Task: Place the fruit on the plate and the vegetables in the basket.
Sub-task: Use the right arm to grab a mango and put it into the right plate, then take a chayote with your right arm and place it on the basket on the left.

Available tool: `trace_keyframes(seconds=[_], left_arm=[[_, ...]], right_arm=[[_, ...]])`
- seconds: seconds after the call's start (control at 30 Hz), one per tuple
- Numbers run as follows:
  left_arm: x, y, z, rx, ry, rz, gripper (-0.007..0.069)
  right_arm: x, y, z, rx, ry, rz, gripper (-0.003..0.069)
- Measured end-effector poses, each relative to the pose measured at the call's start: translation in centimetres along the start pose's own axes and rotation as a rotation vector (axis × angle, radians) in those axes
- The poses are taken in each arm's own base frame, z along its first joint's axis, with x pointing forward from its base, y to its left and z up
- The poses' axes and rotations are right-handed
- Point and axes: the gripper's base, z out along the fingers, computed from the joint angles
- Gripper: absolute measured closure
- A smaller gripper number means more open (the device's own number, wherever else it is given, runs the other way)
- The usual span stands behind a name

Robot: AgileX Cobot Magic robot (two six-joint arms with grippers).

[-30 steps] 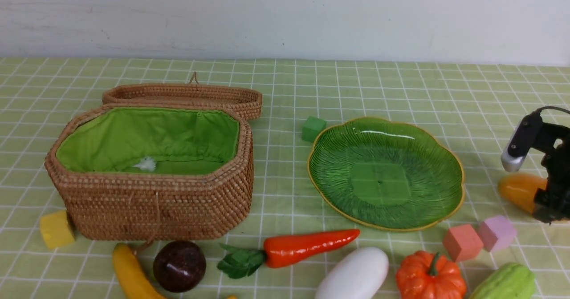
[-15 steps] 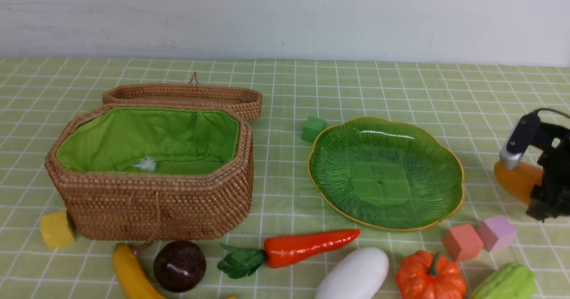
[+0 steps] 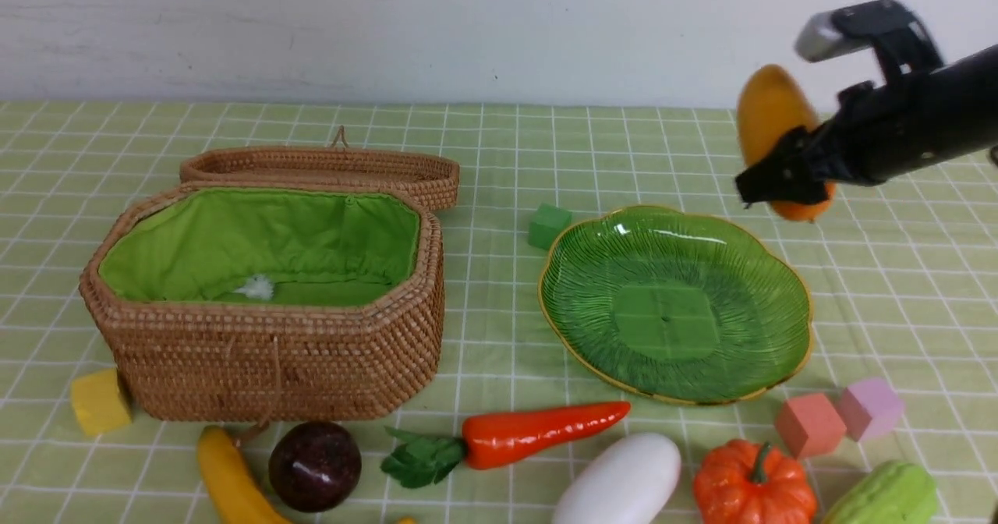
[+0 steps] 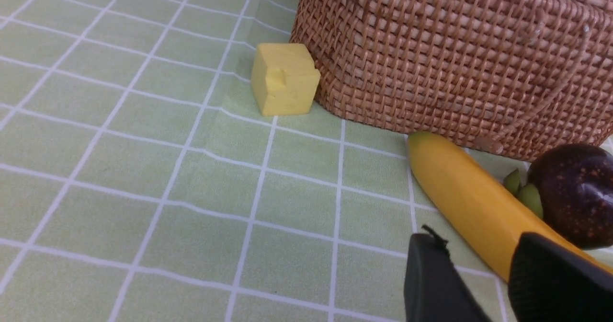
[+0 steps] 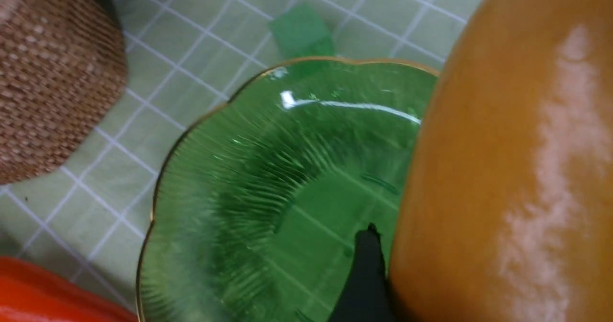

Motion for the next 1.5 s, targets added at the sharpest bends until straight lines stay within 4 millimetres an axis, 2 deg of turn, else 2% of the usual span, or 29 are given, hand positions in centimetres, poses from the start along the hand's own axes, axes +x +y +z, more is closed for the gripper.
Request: trace_keyframes(seconds=[0.07,0.13,0.3,0.53,0.6,0.7,0.83,1.0,1.1,1.13,1.17,1.2,1.33,1.37,1.4,1.5], left_arm=[[0.0,0.0,0.0,0.0,0.0,0.0,0.0386],[0.0,0.0,0.0,0.0,0.0,0.0,0.0386],[0.0,0.0,0.0,0.0,0.0,0.0,0.0386],[0.0,0.0,0.0,0.0,0.0,0.0,0.0386],[0.0,0.0,0.0,0.0,0.0,0.0,0.0386],[0.0,0.0,0.0,0.0,0.0,0.0,0.0386],[0.0,0.0,0.0,0.0,0.0,0.0,0.0386],[0.0,0.0,0.0,0.0,0.0,0.0,0.0386],[0.0,0.0,0.0,0.0,0.0,0.0,0.0386],[0.0,0.0,0.0,0.0,0.0,0.0,0.0386],[0.0,0.0,0.0,0.0,0.0,0.0,0.0386],[0.0,0.0,0.0,0.0,0.0,0.0,0.0386],[0.0,0.0,0.0,0.0,0.0,0.0,0.0386],[0.0,0.0,0.0,0.0,0.0,0.0,0.0386],[0.0,0.0,0.0,0.0,0.0,0.0,0.0386],[0.0,0.0,0.0,0.0,0.0,0.0,0.0386]], right_arm=[[1.2,0.0,3.5,-0.012,0.044,0.018,0.0123],[2.4,-0.4,6.1,-0.012,0.081,0.056,0.0123],[4.6,-1.8,9.1,0.035,0.138,0.155,0.0123],[5.4,-2.4,9.4,0.097,0.187,0.206,0.0122],[5.4,-2.4,9.3,0.108,0.194,0.232,0.0088],[5.2,-2.4,8.9,0.123,0.199,0.254,-0.0003],[4.6,-2.2,7.9,0.132,0.188,0.242,-0.0015],[3.0,-1.4,5.6,0.126,0.155,0.223,0.0021],[1.8,-0.1,2.6,0.099,0.171,0.197,0.0056],[1.3,0.7,0.9,0.089,0.184,0.193,0.0071],[1.2,0.9,0.3,0.087,0.188,0.187,0.0073],[0.6,1.9,-2.4,0.102,0.204,0.193,0.0088],[-0.2,4.2,-8.9,0.175,0.213,0.254,0.0099],[-0.3,4.4,-9.5,0.183,0.212,0.264,0.01],[-0.3,5.4,-11.8,0.209,0.208,0.308,0.0101],[0.1,6.9,-14.8,0.228,0.195,0.379,0.0101]])
